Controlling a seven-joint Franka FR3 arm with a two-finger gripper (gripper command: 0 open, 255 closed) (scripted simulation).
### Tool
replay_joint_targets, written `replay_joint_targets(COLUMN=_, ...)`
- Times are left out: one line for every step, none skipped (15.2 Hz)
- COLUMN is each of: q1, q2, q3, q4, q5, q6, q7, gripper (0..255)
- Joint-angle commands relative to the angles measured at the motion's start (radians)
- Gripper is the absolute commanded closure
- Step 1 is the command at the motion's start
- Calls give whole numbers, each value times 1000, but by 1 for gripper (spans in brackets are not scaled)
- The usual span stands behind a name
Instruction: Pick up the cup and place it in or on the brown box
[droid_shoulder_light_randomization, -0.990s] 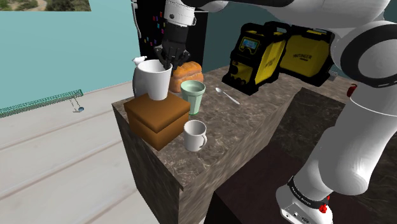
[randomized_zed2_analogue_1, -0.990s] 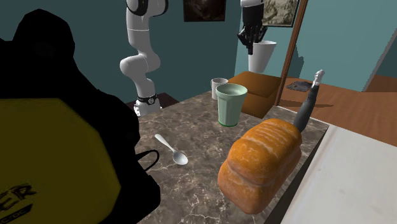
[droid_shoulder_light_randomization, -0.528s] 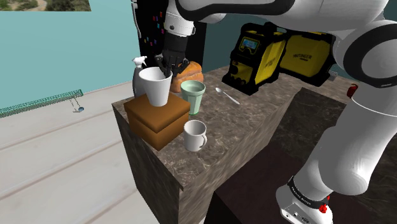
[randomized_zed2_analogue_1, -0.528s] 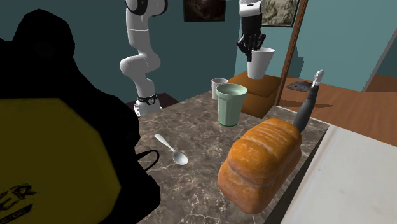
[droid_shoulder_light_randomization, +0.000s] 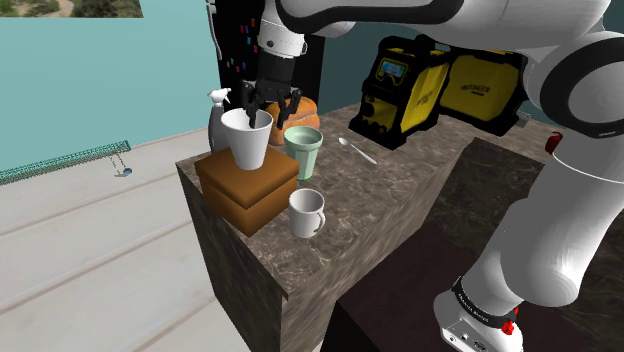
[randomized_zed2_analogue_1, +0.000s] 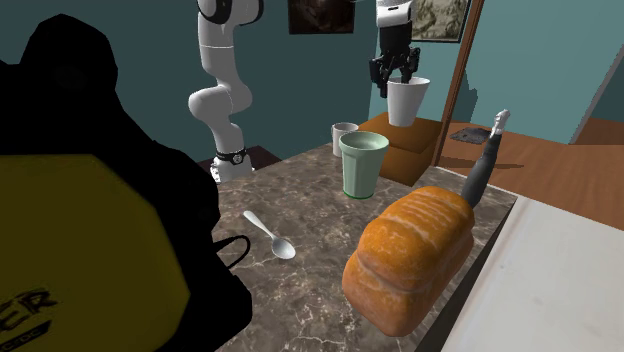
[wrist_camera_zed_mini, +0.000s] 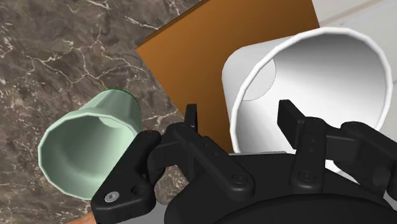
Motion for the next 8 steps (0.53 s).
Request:
replay_joint_targets(q1=0, q2=0, q3=0, q4=0, q5=0, q6=0, q7=0, gripper=0)
replay_joint_targets(q1=0, q2=0, q3=0, q4=0, q5=0, q6=0, q7=0, gripper=0)
replay_joint_targets(q1=0, q2=0, q3=0, q4=0, q5=0, q6=0, q7=0, gripper=0)
replay_joint_targets(q1=0, q2=0, q3=0, q4=0, q5=0, q6=0, q7=0, gripper=0)
replay_joint_targets(q1=-2, q2=0, q3=-2, q4=34, q5=0, q6=-34, q7=1, gripper=0)
replay_joint_targets(q1=-4, q2=2, q3=-3, q4=70, q5=-1, q6=-68, q7=2, gripper=0)
replay_joint_targets(q1=-6, q2=6, q3=-5, q4=108, q5=-2, q6=-103, q7=3, gripper=0)
replay_joint_targets(q1=-8, q2=10, q3=-6, q4=140, q5=-2, q6=-131, q7=5, gripper=0)
